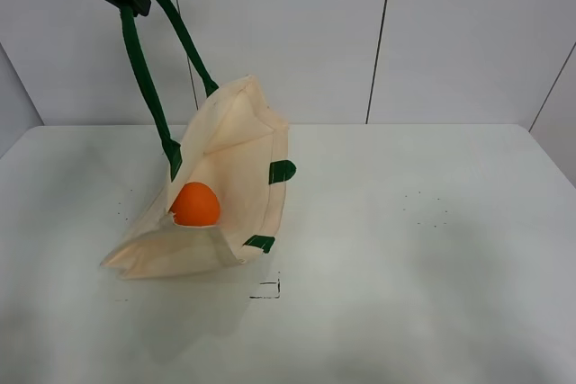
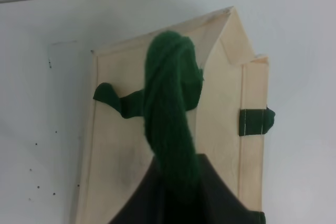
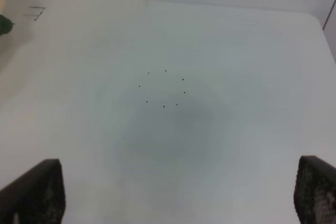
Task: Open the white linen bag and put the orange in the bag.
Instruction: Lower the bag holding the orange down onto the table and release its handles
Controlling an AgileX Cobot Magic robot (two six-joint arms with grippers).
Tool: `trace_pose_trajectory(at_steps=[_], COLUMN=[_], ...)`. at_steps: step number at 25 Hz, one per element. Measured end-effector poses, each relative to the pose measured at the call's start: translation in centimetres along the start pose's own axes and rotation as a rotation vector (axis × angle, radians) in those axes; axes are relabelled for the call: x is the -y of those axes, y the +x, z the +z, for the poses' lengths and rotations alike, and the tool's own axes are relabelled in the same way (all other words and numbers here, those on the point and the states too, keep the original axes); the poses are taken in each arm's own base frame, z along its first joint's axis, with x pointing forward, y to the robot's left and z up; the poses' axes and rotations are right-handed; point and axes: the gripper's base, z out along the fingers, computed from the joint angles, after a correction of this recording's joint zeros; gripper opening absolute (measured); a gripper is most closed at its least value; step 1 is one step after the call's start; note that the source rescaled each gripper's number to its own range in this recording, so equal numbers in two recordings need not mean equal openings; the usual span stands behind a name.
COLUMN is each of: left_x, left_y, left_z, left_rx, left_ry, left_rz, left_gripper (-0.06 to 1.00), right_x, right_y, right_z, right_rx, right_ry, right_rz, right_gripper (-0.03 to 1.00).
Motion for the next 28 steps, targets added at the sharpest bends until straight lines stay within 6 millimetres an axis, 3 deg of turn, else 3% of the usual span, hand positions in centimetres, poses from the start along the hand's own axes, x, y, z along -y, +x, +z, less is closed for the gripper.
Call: trace_pose_trajectory(at_steps=[5, 8, 12, 16, 21, 24, 26, 28], left_x=[0.0, 0.0, 0.2, 0.6, 0.8, 0.6, 0.5, 0.5], left_y=[0.0, -0.1, 0.0, 0.7, 2.8, 4.1, 4.9, 5.4], left_z=[0.5, 1.9, 6.0, 11.6, 17.9, 20.2, 21.2, 21.7], left_rx=[-0.009, -0.040, -0.123, -0.246, -0.393, -0.435, -0.445, -0.450], left_ry=[-0.002, -0.006, -0.011, 0.019, 0.052, 0.050, 0.052, 0.064], left_rz=[0.000, 0.000, -0.002, -0.008, 0.002, 0.015, 0.027, 0.029], left_gripper=[0.00, 0.00, 0.00, 0.00, 0.00, 0.01, 0.08, 0.25], right_x=[0.0, 0.0, 0.0, 0.0, 0.0, 0.0, 0.0, 0.0], right_y=[0.0, 0.0, 0.0, 0.0, 0.0, 0.0, 0.0, 0.0], right_z=[0.0, 0.0, 0.0, 0.0, 0.0, 0.0, 0.0, 0.0], right_rx=[0.001, 0.001, 0.001, 0.001, 0.001, 0.001, 0.001, 0.001], right_ry=[0.000, 0.000, 0.000, 0.000, 0.000, 0.000, 0.000, 0.000], right_rz=[0.000, 0.000, 0.000, 0.000, 0.000, 0.000, 0.000, 0.000], right_gripper=[1.00, 1.00, 1.00, 1.00, 1.00, 1.00, 1.00, 1.00])
